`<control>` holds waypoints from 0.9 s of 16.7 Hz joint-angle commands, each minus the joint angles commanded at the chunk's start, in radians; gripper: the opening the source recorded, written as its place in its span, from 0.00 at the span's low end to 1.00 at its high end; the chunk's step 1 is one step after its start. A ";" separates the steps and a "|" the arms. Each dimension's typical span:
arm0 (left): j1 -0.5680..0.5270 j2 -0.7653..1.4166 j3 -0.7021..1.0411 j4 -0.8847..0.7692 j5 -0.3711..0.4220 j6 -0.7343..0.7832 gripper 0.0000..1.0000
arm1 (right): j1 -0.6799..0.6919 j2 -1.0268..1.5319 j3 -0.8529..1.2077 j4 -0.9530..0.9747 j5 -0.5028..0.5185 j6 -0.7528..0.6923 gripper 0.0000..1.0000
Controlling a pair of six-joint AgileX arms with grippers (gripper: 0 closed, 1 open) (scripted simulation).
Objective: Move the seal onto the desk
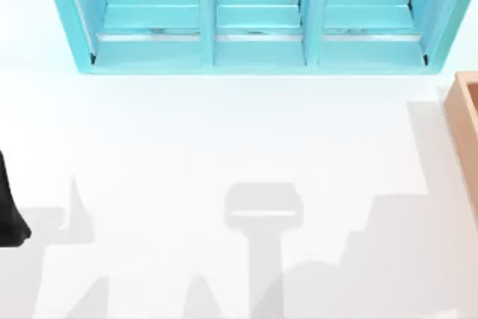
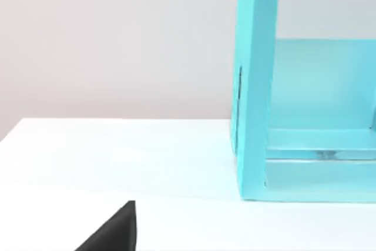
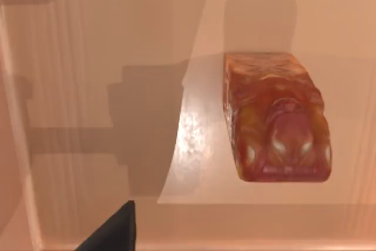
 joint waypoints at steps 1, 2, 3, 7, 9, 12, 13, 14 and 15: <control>0.000 0.000 0.000 0.000 0.000 0.000 1.00 | 0.005 -0.003 -0.003 0.003 0.000 0.001 1.00; 0.000 0.000 0.000 0.000 0.000 0.000 1.00 | 0.005 -0.003 -0.006 0.005 0.000 0.001 1.00; 0.000 0.000 0.000 0.000 0.000 0.000 1.00 | 0.005 -0.002 -0.017 0.016 0.000 0.002 1.00; 0.000 0.000 0.000 0.000 0.000 0.000 1.00 | 0.005 0.018 -0.112 0.127 0.000 0.006 1.00; 0.000 0.000 0.000 0.000 0.000 0.000 1.00 | 0.004 0.043 -0.166 0.211 0.000 0.005 1.00; 0.000 0.000 0.000 0.000 0.000 0.000 1.00 | 0.004 0.096 -0.243 0.342 0.000 0.005 1.00; 0.000 0.000 0.000 0.000 0.000 0.000 1.00 | 0.004 0.111 -0.261 0.374 0.000 0.006 1.00; 0.000 0.000 0.000 0.000 0.000 0.000 1.00 | 0.004 0.122 -0.273 0.395 0.000 0.006 1.00; 0.000 0.000 0.000 0.000 0.000 0.000 1.00 | 0.005 0.127 -0.279 0.406 0.000 0.007 1.00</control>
